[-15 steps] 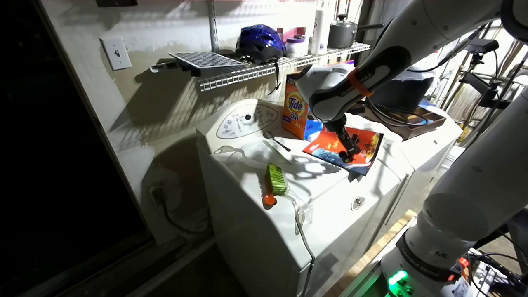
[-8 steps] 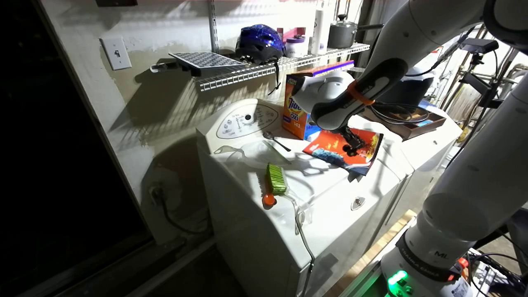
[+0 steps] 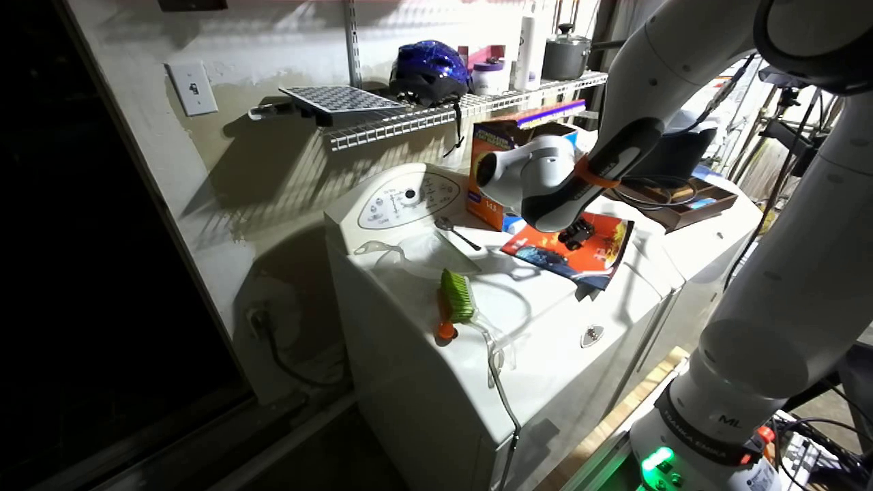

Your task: Put the toy car upright

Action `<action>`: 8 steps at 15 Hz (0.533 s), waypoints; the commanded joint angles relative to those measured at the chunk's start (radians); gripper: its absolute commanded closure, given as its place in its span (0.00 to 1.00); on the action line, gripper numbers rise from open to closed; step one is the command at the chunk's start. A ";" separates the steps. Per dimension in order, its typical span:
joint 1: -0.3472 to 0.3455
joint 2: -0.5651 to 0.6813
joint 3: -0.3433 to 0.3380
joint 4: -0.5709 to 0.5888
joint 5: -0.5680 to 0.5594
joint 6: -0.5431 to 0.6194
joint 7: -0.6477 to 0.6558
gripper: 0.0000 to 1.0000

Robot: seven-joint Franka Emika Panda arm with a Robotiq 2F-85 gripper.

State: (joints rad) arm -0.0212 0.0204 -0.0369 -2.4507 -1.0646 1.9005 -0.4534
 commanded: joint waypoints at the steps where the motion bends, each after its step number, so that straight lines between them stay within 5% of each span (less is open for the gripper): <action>1: 0.000 0.067 0.009 0.021 -0.095 0.032 0.065 0.63; 8: 0.001 0.118 0.020 0.024 -0.162 0.050 0.107 0.63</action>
State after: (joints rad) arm -0.0210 0.1067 -0.0252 -2.4441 -1.1795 1.9464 -0.3766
